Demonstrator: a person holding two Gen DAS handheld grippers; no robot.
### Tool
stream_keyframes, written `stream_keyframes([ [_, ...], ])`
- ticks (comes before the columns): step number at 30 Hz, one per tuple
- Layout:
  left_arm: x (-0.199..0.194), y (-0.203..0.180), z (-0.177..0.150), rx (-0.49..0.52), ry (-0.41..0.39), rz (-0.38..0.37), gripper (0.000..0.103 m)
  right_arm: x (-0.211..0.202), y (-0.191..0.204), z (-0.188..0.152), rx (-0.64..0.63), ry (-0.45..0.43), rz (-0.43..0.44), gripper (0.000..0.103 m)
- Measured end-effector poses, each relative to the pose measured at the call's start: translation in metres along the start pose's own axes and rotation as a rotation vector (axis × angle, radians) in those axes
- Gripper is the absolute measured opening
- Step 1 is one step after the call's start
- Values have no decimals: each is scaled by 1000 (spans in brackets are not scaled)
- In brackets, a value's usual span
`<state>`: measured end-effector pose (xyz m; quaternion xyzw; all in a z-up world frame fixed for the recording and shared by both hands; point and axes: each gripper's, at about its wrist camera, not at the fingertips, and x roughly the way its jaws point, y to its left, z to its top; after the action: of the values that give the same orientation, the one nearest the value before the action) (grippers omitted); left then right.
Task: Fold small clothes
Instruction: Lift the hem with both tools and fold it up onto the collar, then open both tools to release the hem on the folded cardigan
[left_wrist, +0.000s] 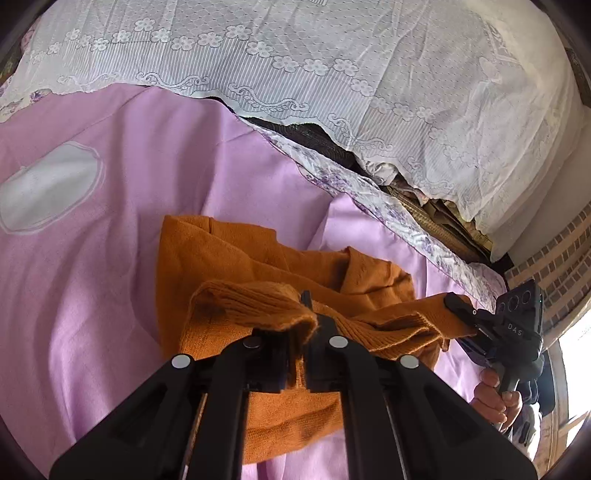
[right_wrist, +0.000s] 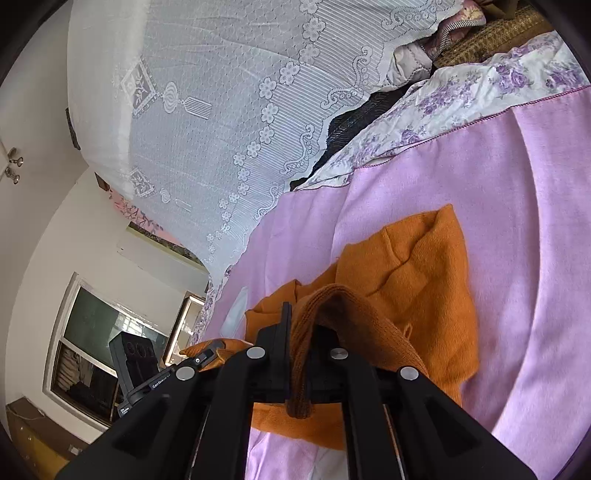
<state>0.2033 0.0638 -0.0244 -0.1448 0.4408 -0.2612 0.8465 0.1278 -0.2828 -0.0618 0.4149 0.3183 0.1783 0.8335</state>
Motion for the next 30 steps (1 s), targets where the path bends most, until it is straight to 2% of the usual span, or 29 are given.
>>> stream_keyframes([
  [3, 22, 13, 11, -22, 15, 12, 6, 23, -15, 13, 35, 20, -16, 9],
  [4, 32, 19, 12, -37, 28, 22, 9, 30, -24, 16, 59, 30, -30, 10],
  [5, 41, 26, 13, -61, 42, 29, 12, 35, -35, 18, 97, 32, -48, 24],
  [6, 49, 34, 11, -85, 60, 33, 14, 37, -48, 19, 145, 32, -63, 48],
  [9, 49, 45, 6, -103, 69, -5, 17, 26, -71, 21, 244, -5, -17, 51],
  [10, 42, 45, 6, -101, 50, 1, 28, 19, -70, 23, 249, -22, 10, 51],
  [11, 30, 45, 7, -98, 11, 23, 49, 12, -65, 24, 227, -48, 14, 51],
  [12, 17, 44, 8, -96, -38, 46, 61, 6, -56, 24, 183, -73, 2, 50],
  [13, 5, 43, 8, -96, -86, 76, 76, 3, -46, 23, 129, -85, -17, 49],
  [14, -6, 41, 8, -88, -121, 98, 79, 2, -33, 21, 70, -85, -38, 46],
  [17, -20, 29, 11, -56, -134, 58, 79, 18, -3, 8, -70, -41, -66, 36],
  [19, -15, 14, 10, -7, -111, 28, 79, 33, 14, -3, -167, 5, -94, 32],
  [21, 1, -8, 5, 66, -65, 30, 79, 42, 27, -15, -258, 33, -124, 31],
  [23, 23, -24, 1, 126, -23, 68, 79, 56, 34, -21, -316, 78, -131, 31],
  [25, 45, -31, 0, 156, 17, 117, 79, 71, 36, -21, -336, 105, -153, 31],
  [28, 67, -25, 7, 133, 35, 178, 79, 86, 29, -7, -292, 98, -158, 31],
  [30, 74, -15, 16, 95, 19, 223, 79, 83, 21, 8, -236, 14, -168, 33],
])
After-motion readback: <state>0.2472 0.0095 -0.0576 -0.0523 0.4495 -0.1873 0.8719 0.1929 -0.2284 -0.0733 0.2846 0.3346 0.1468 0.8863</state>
